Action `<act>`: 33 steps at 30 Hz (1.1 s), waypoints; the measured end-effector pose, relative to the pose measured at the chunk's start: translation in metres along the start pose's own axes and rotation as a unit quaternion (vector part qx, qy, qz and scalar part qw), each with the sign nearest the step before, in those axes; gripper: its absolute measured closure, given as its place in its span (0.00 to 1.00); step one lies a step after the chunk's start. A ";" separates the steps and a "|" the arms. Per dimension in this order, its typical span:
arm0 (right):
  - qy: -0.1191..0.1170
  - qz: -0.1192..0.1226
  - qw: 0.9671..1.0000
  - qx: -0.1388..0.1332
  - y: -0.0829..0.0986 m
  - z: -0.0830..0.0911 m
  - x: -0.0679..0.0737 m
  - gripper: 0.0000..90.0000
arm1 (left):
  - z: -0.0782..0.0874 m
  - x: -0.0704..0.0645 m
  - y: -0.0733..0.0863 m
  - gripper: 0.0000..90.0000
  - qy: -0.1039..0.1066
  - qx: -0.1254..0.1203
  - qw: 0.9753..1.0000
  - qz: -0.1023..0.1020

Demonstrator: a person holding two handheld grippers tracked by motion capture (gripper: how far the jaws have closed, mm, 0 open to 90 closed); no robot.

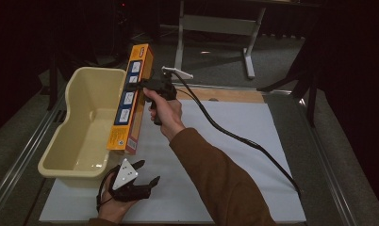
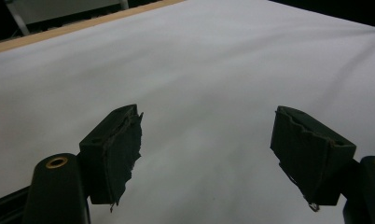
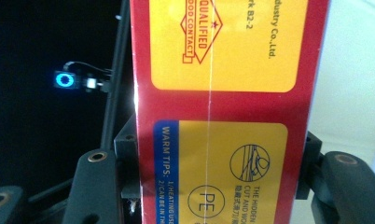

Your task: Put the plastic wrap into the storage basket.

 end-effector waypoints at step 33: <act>0.003 -0.008 1.000 0.026 0.015 -0.061 -0.009 0.44 | 0.004 -0.017 -0.005 0.27 0.025 -0.025 0.999 -0.036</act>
Point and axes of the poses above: each handheld gripper's, and its own axes: z roughly backward along the jaws, y roughly out of its underside, x roughly to its left, the point moved 4 cm from there along -z, roughly forward along the jaws, and after that the axes turned 4 degrees about -y, right-handed, at the moved point
